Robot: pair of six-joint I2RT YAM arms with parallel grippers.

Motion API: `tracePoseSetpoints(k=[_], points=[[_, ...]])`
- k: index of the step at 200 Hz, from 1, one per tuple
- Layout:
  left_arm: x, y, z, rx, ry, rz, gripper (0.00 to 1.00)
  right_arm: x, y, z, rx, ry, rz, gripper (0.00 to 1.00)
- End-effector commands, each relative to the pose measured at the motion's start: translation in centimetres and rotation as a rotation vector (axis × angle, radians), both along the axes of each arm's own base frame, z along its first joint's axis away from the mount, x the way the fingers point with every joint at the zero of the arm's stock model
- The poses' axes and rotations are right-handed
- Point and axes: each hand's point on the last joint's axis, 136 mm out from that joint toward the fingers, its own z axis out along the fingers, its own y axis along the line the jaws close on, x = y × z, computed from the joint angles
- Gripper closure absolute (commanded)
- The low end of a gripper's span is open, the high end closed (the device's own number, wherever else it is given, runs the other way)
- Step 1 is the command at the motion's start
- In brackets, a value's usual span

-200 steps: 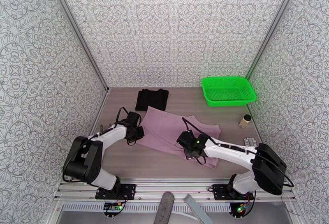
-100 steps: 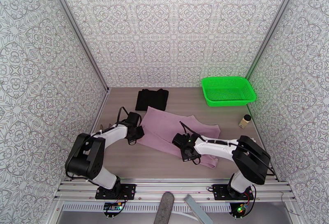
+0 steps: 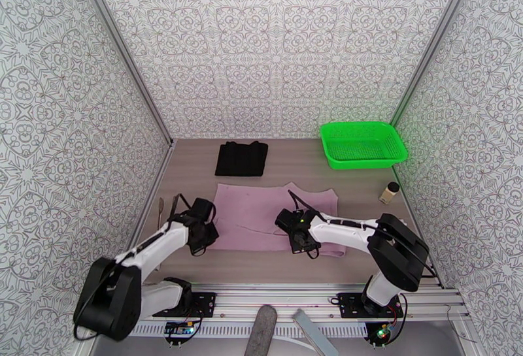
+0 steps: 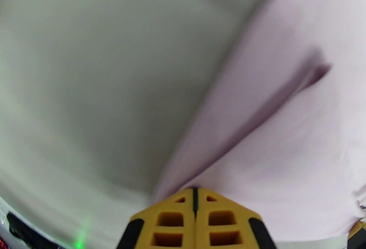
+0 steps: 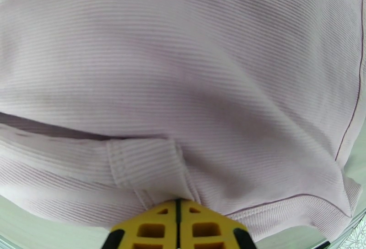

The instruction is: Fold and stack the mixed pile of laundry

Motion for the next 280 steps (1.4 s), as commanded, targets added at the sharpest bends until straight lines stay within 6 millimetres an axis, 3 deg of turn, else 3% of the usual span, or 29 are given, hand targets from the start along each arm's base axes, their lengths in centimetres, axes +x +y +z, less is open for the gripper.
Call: tracePoseSetpoints(k=[1,30,66,84,102,133,165,196,231,280], points=[[-0.4,1.1,1.0,0.032,-0.022,0.048,0.86,-0.8,-2.8,-1.9,-0.090,0.035,-0.002,0.92],[3.1,1.8,4.4,0.038,-0.112,0.039,0.77,-0.3,-2.1,-0.1,-0.060,0.009,0.020,0.87],[9.6,2.4,11.1,0.061,-0.248,-0.024,0.70,1.3,-1.2,5.2,-0.010,-0.090,0.057,0.66],[13.3,1.0,13.2,0.009,-0.295,-0.108,0.65,1.8,-0.5,7.8,0.038,-0.133,0.084,0.57],[16.7,-0.9,13.9,-0.054,-0.310,-0.221,0.65,2.2,0.3,10.1,0.093,-0.166,0.126,0.52],[21.5,-2.3,12.2,-0.075,-0.311,-0.372,0.65,2.6,0.6,12.7,0.137,-0.199,0.177,0.47],[24.5,-1.8,8.1,-0.126,-0.233,-0.412,0.64,3.0,-0.2,13.8,0.145,-0.209,0.188,0.44],[26.0,-1.2,5.0,-0.111,-0.171,-0.408,0.67,2.8,-0.8,13.7,0.150,-0.201,0.180,0.44],[27.4,0.0,3.6,-0.088,-0.172,-0.376,0.68,2.5,-0.4,12.7,0.179,-0.176,0.168,0.44],[27.9,-0.3,1.0,-0.089,-0.116,-0.384,0.66,2.4,0.2,11.7,0.201,-0.157,0.160,0.44]])
